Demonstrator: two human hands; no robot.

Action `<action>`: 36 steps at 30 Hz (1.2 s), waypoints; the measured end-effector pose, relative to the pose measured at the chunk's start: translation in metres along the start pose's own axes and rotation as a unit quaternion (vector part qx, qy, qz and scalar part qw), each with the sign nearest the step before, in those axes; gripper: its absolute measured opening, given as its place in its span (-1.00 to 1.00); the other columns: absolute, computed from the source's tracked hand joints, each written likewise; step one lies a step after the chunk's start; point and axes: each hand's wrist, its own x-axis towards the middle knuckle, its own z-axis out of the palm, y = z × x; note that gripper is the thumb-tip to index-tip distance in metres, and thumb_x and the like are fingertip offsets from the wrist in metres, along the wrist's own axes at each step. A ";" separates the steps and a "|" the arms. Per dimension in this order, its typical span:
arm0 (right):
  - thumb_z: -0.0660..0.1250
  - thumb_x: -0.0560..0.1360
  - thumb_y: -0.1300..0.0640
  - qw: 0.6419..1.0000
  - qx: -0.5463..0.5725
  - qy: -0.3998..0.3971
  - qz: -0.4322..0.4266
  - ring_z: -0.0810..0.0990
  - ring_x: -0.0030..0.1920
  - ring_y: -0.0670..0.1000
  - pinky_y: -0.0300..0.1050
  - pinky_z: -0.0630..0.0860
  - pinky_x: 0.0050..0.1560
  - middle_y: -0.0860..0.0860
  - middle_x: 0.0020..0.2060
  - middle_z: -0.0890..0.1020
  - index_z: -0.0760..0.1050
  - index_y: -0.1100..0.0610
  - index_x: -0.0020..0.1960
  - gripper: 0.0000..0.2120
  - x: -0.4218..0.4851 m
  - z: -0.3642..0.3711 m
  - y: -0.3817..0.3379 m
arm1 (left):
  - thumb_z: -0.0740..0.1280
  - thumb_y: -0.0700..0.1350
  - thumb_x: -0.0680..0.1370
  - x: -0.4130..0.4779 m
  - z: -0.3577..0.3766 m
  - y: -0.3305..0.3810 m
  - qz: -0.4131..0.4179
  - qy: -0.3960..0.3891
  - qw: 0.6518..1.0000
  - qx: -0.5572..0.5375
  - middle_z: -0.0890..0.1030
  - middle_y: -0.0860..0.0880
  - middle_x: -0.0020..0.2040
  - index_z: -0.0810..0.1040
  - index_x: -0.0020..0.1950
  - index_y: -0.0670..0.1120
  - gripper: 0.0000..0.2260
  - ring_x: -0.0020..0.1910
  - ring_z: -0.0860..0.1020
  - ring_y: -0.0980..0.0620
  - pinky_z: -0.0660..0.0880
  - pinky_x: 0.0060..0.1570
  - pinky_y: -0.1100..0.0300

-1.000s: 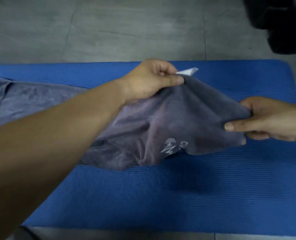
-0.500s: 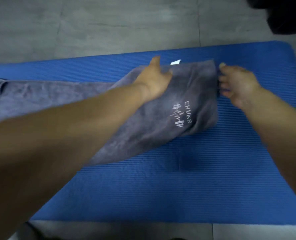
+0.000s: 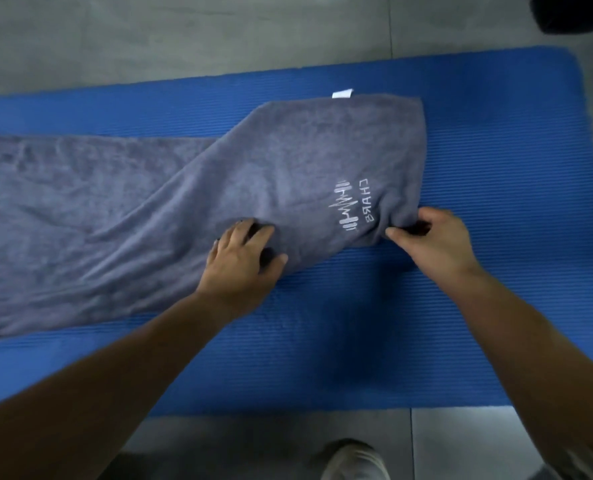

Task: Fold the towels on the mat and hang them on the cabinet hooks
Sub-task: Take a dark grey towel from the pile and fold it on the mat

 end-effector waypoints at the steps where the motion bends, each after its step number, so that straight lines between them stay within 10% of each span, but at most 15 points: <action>1: 0.49 0.47 0.02 0.999 0.013 0.013 -0.026 0.61 -0.23 -0.10 -0.23 0.49 -0.22 -0.07 -0.24 0.65 0.61 0.07 -0.14 -0.86 -0.004 0.000 0.003 | 0.16 0.26 0.59 0.002 0.000 0.001 -0.006 0.000 1.000 -0.009 0.26 0.01 0.55 0.31 0.53 0.08 -0.45 0.55 0.16 -0.04 0.15 0.53 -0.16; 4: 0.39 0.58 0.09 0.978 0.190 0.066 -0.051 0.50 -0.31 -0.24 -0.34 0.47 -0.21 -0.24 -0.37 0.57 0.52 0.07 -0.22 -0.79 -0.011 -0.007 0.002 | 0.12 0.30 0.60 0.003 -0.003 0.006 -0.026 -0.001 0.998 -0.051 0.29 -0.02 0.55 0.30 0.55 0.04 -0.41 0.55 0.19 -0.06 0.15 0.54 -0.11; 8: 0.38 0.56 -0.07 0.929 0.348 0.104 -0.070 0.50 -0.10 0.08 0.10 0.56 0.07 0.13 -0.17 0.52 0.43 0.07 -0.18 -0.73 0.000 -0.024 -0.010 | 0.12 0.27 0.64 0.010 -0.010 0.011 -0.048 0.002 0.992 -0.116 0.32 -0.03 0.55 0.32 0.56 0.04 -0.45 0.54 0.23 -0.10 0.16 0.53 -0.02; 20: 0.24 0.60 -0.17 0.986 -0.004 0.167 -0.025 0.51 -0.24 0.07 -0.05 0.41 -0.22 0.02 -0.32 0.50 0.42 0.22 -0.17 -0.55 -0.004 -0.049 0.009 | -0.19 0.57 0.42 0.027 -0.010 0.001 -0.050 -0.089 0.995 0.006 0.04 -0.04 0.66 0.15 0.62 0.12 -0.12 0.64 -0.05 -0.06 0.03 0.56 -0.21; 26: 0.53 0.33 -0.22 0.974 0.095 -0.128 0.158 0.68 -0.15 0.00 -0.06 0.57 -0.10 0.02 -0.18 0.72 0.63 0.21 -0.05 -0.51 -0.024 -0.061 0.046 | 0.07 0.40 0.57 0.010 0.002 0.030 -0.012 -0.069 0.995 0.077 -0.16 -0.01 0.67 0.05 0.63 0.14 -0.31 0.64 -0.19 -0.06 -0.11 0.55 -0.29; 32: 0.31 0.61 0.05 0.993 0.064 0.079 0.060 0.43 -0.38 -0.09 -0.26 0.40 -0.38 -0.03 -0.37 0.49 0.46 0.13 -0.14 -0.80 -0.046 -0.038 0.072 | 0.05 0.43 0.55 0.008 0.025 0.043 0.015 -0.068 0.991 0.111 -0.25 -0.02 0.66 -0.03 0.64 0.15 -0.27 0.62 -0.28 -0.07 -0.18 0.50 -0.39; 36: 0.18 0.66 0.02 0.990 -0.042 0.115 0.071 0.46 -0.16 0.08 -0.11 0.31 -0.14 0.01 -0.21 0.50 0.43 0.11 0.04 -0.84 -0.052 -0.030 0.072 | 0.04 0.43 0.55 0.007 0.036 0.042 0.015 -0.052 0.989 0.135 -0.28 -0.02 0.65 -0.09 0.64 0.15 -0.25 0.61 -0.32 -0.08 -0.24 0.46 -0.44</action>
